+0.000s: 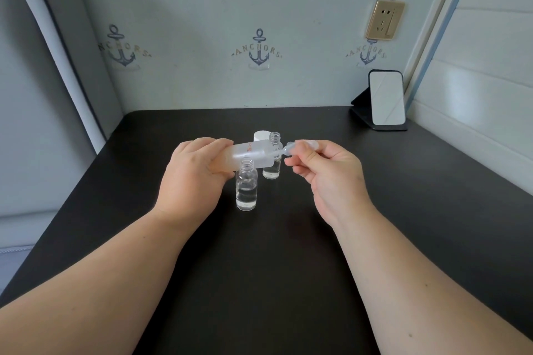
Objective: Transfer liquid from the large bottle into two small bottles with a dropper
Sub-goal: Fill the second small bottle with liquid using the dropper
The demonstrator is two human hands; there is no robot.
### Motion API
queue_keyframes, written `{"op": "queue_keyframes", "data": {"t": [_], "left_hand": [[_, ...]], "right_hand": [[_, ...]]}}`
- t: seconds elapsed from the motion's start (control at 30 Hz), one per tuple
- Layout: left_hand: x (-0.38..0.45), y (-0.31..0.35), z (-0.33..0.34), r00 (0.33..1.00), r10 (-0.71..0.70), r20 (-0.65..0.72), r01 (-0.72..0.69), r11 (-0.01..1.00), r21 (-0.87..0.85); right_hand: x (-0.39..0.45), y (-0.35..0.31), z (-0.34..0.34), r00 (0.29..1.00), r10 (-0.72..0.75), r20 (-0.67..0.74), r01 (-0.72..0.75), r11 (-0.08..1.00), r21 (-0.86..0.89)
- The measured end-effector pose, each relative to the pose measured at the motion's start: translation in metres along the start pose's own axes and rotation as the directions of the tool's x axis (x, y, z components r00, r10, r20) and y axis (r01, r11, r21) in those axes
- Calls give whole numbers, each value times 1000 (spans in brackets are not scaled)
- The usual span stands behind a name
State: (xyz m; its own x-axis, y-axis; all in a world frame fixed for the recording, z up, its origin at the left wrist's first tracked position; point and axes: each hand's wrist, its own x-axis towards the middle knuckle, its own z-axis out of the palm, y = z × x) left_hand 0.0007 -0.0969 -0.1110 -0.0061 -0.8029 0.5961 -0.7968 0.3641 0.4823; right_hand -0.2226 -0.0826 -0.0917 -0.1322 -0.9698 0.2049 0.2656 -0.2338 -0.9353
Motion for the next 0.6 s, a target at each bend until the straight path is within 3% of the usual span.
{"op": "queue_keyframes", "data": {"t": [0.6], "left_hand": [[-1, 1, -1, 1000, -9, -8, 9, 1000, -2]], "right_hand": [[-1, -7, -3, 995, 95, -2, -94, 988, 121]]}}
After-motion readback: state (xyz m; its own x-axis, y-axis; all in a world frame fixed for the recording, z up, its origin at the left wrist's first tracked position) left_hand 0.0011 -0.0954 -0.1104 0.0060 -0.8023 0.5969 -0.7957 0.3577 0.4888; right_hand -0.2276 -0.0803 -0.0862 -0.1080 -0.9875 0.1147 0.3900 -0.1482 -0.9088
